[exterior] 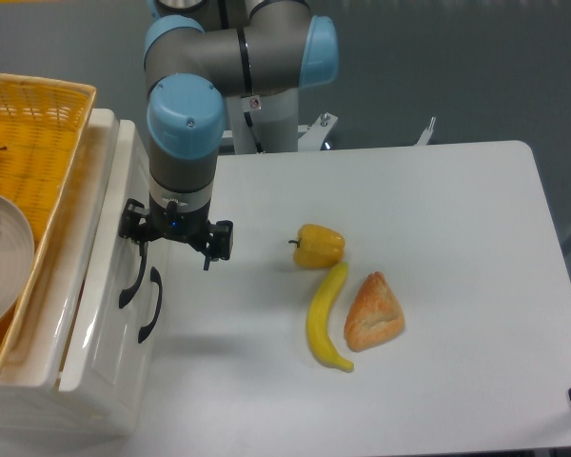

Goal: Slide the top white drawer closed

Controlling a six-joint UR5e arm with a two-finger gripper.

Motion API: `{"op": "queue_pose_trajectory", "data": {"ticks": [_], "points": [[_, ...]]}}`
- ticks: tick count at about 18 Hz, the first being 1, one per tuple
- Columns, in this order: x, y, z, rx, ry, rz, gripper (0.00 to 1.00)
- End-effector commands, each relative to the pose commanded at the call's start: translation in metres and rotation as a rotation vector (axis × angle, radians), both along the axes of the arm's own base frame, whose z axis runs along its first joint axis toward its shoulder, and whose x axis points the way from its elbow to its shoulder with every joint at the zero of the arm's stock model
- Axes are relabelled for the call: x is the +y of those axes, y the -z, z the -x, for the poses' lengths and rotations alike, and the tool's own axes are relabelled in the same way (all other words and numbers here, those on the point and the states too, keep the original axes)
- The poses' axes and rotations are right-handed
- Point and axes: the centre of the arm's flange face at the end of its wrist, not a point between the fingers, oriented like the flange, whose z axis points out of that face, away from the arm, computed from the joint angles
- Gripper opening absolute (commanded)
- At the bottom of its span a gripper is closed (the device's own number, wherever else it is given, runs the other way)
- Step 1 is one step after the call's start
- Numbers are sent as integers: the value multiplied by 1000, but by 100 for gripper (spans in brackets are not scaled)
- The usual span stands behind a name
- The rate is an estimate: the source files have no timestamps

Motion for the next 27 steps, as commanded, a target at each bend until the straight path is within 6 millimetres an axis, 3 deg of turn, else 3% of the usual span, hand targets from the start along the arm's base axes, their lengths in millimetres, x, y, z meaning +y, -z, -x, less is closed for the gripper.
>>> {"op": "queue_pose_trajectory", "data": {"ticks": [4, 10, 15, 21, 27], "points": [[-6, -1, 19, 4, -23, -5, 100], [-35, -9, 91, 43, -54, -31, 100], [-71, -4, 142, 63, -15, -32, 100], [-101, 6, 186, 149, 111, 22, 100], [-154, 13, 247, 187, 233, 18, 100]]}}
